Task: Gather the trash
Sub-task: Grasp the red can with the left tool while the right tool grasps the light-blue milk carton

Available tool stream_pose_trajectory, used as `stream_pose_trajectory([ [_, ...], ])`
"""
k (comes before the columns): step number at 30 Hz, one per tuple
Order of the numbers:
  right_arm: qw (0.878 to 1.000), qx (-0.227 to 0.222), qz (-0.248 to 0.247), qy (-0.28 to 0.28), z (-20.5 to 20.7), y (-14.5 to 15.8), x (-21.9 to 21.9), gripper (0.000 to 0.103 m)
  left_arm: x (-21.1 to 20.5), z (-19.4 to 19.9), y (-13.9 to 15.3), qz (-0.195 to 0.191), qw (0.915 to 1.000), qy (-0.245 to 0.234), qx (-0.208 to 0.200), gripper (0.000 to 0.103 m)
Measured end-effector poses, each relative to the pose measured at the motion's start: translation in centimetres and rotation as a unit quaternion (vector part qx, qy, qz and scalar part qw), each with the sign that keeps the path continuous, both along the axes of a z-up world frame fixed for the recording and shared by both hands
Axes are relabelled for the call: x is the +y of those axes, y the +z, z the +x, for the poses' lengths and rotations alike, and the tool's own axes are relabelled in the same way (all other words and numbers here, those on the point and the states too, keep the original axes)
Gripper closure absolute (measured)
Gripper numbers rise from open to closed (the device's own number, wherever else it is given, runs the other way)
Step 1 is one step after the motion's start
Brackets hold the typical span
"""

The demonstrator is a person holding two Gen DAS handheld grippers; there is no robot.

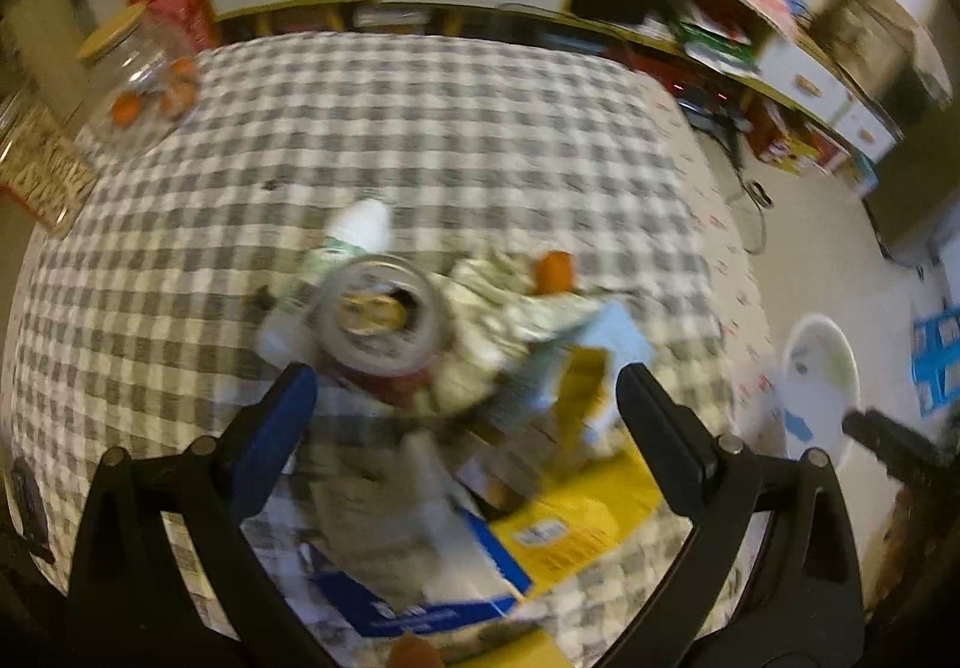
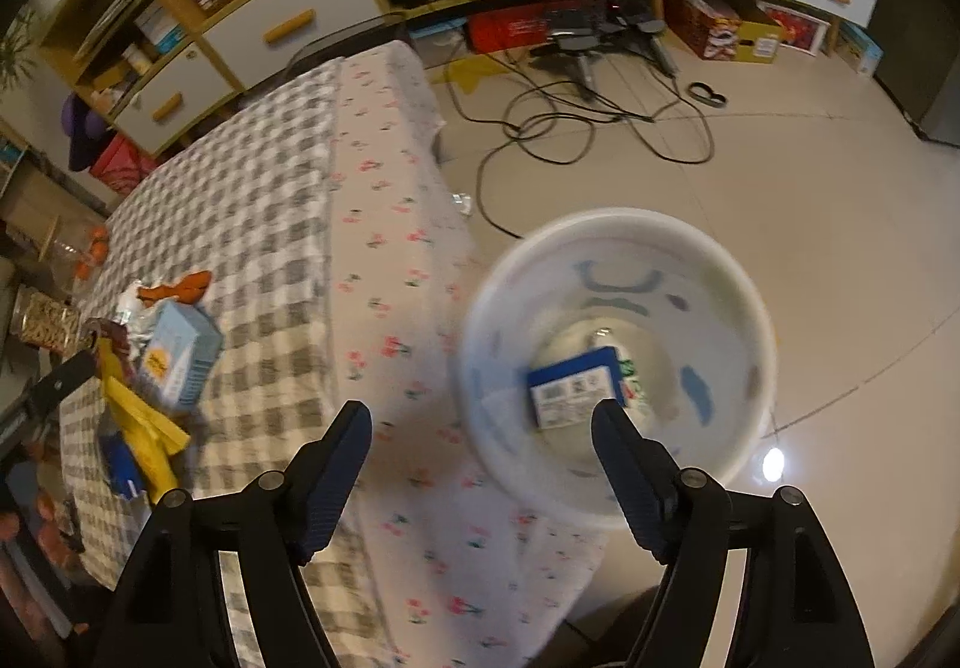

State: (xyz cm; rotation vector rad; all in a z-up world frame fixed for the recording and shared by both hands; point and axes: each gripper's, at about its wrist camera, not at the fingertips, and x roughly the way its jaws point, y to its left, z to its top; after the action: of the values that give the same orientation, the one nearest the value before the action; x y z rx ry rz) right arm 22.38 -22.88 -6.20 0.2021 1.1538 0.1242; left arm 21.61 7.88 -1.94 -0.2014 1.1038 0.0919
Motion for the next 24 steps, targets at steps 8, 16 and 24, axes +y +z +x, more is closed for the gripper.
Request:
stream_pose_trajectory([
  [8, 1.0, 0.006, 0.005, 0.016, 2.0, -0.3, 4.1, 0.025, 2.9, 1.4, -2.6, -0.02, 0.998, 0.051, 0.032, 0.038],
  [16, 0.999, 0.014, 0.014, 0.038, 3.4, -1.0, 8.2, 0.025, 4.0, 1.1, -2.2, -0.049, 0.9975, 0.049, 0.013, 0.051],
  [24, 0.997, 0.018, 0.022, 0.069, 4.2, -1.4, 12.8, 0.025, 5.0, -1.0, -0.2, -0.053, 0.9979, 0.034, -0.012, 0.052],
])
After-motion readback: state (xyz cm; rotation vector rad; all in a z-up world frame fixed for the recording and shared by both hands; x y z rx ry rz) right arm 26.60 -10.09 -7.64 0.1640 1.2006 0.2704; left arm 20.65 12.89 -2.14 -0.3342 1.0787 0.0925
